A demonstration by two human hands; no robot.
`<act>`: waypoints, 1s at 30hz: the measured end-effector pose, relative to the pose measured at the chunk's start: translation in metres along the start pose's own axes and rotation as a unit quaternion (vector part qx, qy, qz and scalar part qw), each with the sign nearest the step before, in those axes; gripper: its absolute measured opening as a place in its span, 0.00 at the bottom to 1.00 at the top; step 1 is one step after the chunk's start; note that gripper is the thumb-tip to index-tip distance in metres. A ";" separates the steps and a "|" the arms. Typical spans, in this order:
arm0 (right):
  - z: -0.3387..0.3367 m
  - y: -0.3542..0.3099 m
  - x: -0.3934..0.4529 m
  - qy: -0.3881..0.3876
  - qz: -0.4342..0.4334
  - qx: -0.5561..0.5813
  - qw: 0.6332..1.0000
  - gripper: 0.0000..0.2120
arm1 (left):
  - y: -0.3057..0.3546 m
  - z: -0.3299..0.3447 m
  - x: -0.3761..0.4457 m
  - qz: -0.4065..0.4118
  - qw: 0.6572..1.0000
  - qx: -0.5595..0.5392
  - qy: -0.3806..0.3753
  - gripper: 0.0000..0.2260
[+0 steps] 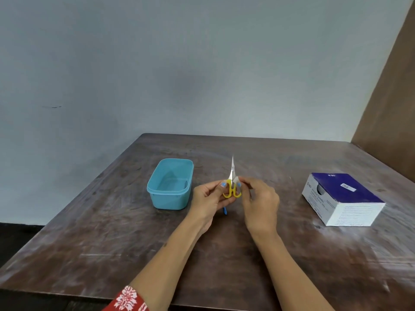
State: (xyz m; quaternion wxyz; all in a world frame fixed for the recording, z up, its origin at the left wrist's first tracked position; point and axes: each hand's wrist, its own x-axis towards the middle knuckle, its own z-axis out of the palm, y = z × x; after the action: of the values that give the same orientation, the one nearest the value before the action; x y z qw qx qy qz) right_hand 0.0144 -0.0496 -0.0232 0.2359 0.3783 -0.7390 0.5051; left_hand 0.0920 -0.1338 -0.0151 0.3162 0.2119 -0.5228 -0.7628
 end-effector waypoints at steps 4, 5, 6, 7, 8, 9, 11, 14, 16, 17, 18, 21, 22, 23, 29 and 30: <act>0.001 0.000 0.000 -0.034 0.092 0.046 0.994 0.08 | 0.005 0.000 -0.002 0.016 0.998 -0.064 0.002 0.10; 0.002 0.000 0.000 -0.043 0.107 0.058 0.992 0.07 | 0.005 -0.001 -0.001 0.020 0.997 -0.072 0.005 0.10; 0.003 0.000 0.000 -0.052 0.122 0.076 0.988 0.07 | 0.005 -0.001 -0.001 0.023 0.997 -0.079 0.007 0.10; 0.003 0.000 0.000 -0.062 0.139 0.099 0.983 0.07 | 0.005 -0.001 -0.001 0.027 0.996 -0.088 0.009 0.09; 0.002 -0.001 0.000 -0.070 0.156 0.123 0.977 0.07 | 0.006 -0.001 0.000 0.029 0.995 -0.097 0.011 0.08; 0.001 -0.002 0.001 -0.077 0.172 0.147 0.971 0.07 | 0.006 -0.001 0.000 0.031 0.994 -0.104 0.014 0.08; 0.000 -0.005 0.002 -0.081 0.201 0.195 0.957 0.06 | 0.006 0.000 0.000 0.035 0.994 -0.105 0.017 0.07; -0.001 -0.007 0.003 -0.072 0.238 0.246 0.937 0.06 | 0.006 0.000 -0.001 0.044 0.993 -0.105 0.015 0.07; -0.001 -0.006 0.003 -0.075 0.244 0.249 0.934 0.07 | 0.006 0.000 -0.001 0.052 0.993 -0.104 0.014 0.07; -0.001 -0.006 0.003 -0.080 0.242 0.244 0.936 0.08 | 0.005 0.001 -0.001 0.057 0.993 -0.101 0.018 0.07; -0.001 -0.006 0.002 -0.088 0.236 0.232 0.939 0.08 | 0.005 0.002 0.000 0.063 0.994 -0.091 0.025 0.07; 0.003 -0.003 0.001 -0.112 0.196 0.146 0.963 0.06 | 0.007 0.004 -0.002 0.095 0.994 -0.026 0.047 0.09; 0.005 -0.001 0.000 -0.109 0.182 0.115 0.970 0.05 | 0.008 0.005 -0.004 0.109 0.993 0.001 0.050 0.10; 0.006 0.000 0.000 -0.099 0.176 0.096 0.975 0.06 | 0.010 0.006 -0.007 0.128 0.990 0.028 0.053 0.10; 0.006 -0.001 -0.001 -0.073 0.195 0.088 0.974 0.09 | 0.072 -0.015 -0.028 0.361 0.850 0.316 0.220 0.08; 0.006 -0.001 -0.001 -0.073 0.196 0.086 0.974 0.09 | 0.087 -0.024 -0.029 0.355 0.828 0.359 0.244 0.08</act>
State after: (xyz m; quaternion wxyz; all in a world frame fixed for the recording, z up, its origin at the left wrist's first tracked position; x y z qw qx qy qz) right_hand 0.0160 -0.0554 -0.0253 0.0439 0.2805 -0.7681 0.5739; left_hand 0.1512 -0.1511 0.0572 0.5838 0.2893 -0.7051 -0.2798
